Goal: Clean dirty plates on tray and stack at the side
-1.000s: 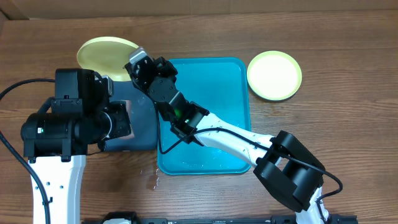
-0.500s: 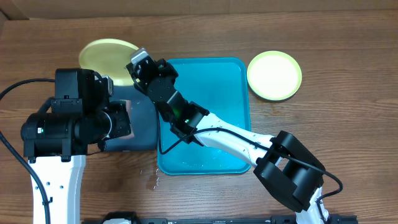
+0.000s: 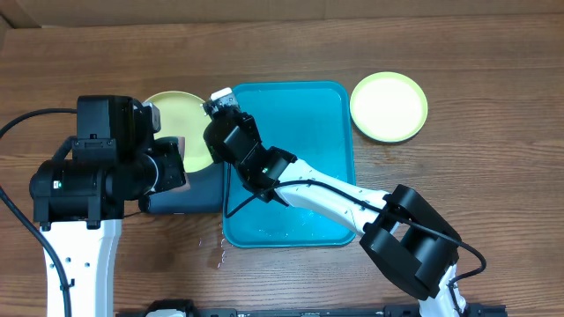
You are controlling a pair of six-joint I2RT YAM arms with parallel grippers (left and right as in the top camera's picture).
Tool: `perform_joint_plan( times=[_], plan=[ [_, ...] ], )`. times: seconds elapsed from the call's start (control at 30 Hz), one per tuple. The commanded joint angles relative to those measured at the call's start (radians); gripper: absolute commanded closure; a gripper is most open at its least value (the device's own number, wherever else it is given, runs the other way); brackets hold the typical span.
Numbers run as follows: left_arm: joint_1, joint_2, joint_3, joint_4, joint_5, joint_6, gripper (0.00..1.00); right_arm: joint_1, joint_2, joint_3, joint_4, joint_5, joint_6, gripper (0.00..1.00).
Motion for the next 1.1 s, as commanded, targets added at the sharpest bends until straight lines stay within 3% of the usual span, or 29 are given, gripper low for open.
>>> perform_joint_plan(
  times=[0.0,0.23,0.43,0.7,1.07],
  plan=[
    [-0.003,-0.02,0.006,0.013,-0.001,0.027,0.96,-0.035,-0.052,0.019,0.001,-0.047,0.076,0.96],
    [-0.003,0.001,0.006,0.051,-0.064,0.026,0.96,-0.162,-0.163,0.019,-0.199,-0.066,0.118,0.96],
    [-0.003,0.077,0.006,0.11,-0.148,0.018,0.96,-0.35,-0.244,0.019,-0.464,-0.244,0.14,0.96],
    [-0.002,0.288,0.006,0.155,-0.312,0.019,0.96,-0.639,-0.258,0.019,-0.733,-0.517,0.139,0.96],
    [-0.001,0.625,0.006,0.31,-0.34,0.092,0.96,-0.898,-0.258,0.018,-0.906,-0.528,0.123,0.96]
  ],
)
